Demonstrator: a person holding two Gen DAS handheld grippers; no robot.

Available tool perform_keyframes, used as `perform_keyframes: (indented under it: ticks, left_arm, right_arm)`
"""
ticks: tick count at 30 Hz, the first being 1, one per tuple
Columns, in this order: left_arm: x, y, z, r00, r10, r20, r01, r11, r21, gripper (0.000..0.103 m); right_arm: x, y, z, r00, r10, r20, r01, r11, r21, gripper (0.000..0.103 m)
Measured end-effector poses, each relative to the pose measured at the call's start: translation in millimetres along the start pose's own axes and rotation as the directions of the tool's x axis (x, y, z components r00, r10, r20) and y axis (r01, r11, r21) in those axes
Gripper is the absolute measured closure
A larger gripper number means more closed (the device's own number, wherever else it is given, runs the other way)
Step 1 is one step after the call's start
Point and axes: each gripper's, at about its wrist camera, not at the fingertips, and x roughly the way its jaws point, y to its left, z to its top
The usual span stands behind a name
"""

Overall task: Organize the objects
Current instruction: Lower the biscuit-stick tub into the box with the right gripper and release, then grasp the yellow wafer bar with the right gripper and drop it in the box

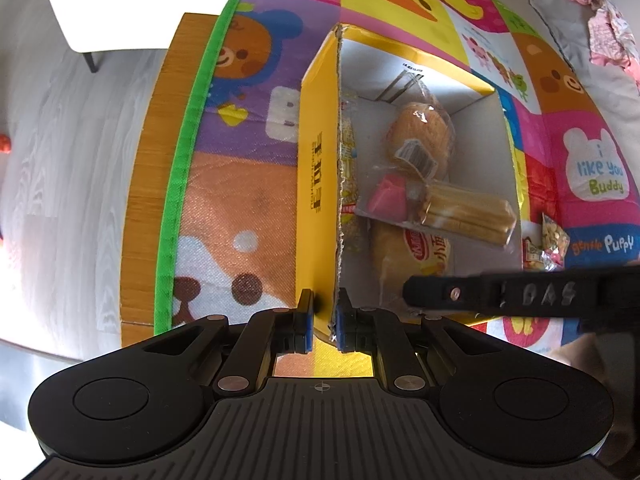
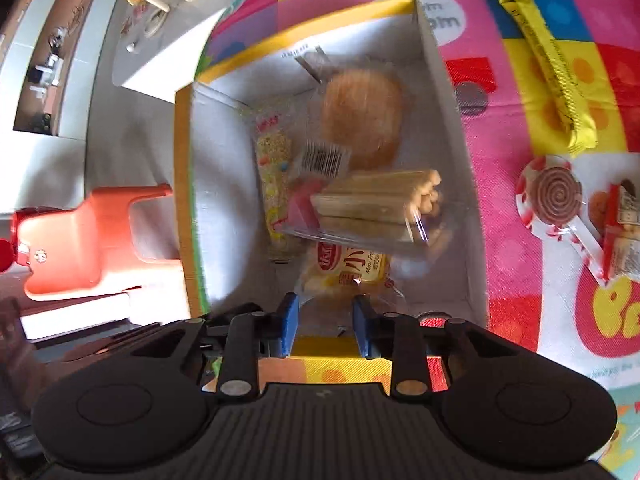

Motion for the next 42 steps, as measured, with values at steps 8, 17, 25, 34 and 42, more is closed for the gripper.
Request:
perform_keyframes:
  ticks: [8, 17, 25, 34, 42]
  left_arm:
    - [-1, -2, -1, 1.000, 0.010, 0.006, -0.010, 1.000, 0.017, 0.091]
    - [3, -17, 8, 0.998, 0.047, 0.050, -0.050, 0.997, 0.051, 0.093]
    - [5, -24, 16, 0.995, 0.066, 0.080, -0.071, 0.995, 0.062, 0.093]
    - [7, -26, 22, 0.996, 0.073, 0.047, -0.076, 0.995, 0.068, 0.093]
    - [9, -26, 23, 0.996, 0.082, 0.023, -0.083, 0.995, 0.051, 0.093]
  right_arm:
    - [-74, -14, -26, 0.986, 0.052, 0.155, -0.035, 0.993, -0.112, 0.074]
    - [-108, -104, 47, 0.921, -0.182, 0.344, 0.217, 0.974, -0.067, 0.073]
    - [-32, -113, 111, 0.931, -0.245, 0.270, 0.285, 0.951, -0.119, 0.061]
    - [-69, -107, 60, 0.949, -0.240, 0.206, 0.272, 0.951, -0.147, 0.082]
    - [-170, -87, -60, 0.980, -0.140, 0.142, 0.158, 0.979, -0.126, 0.082]
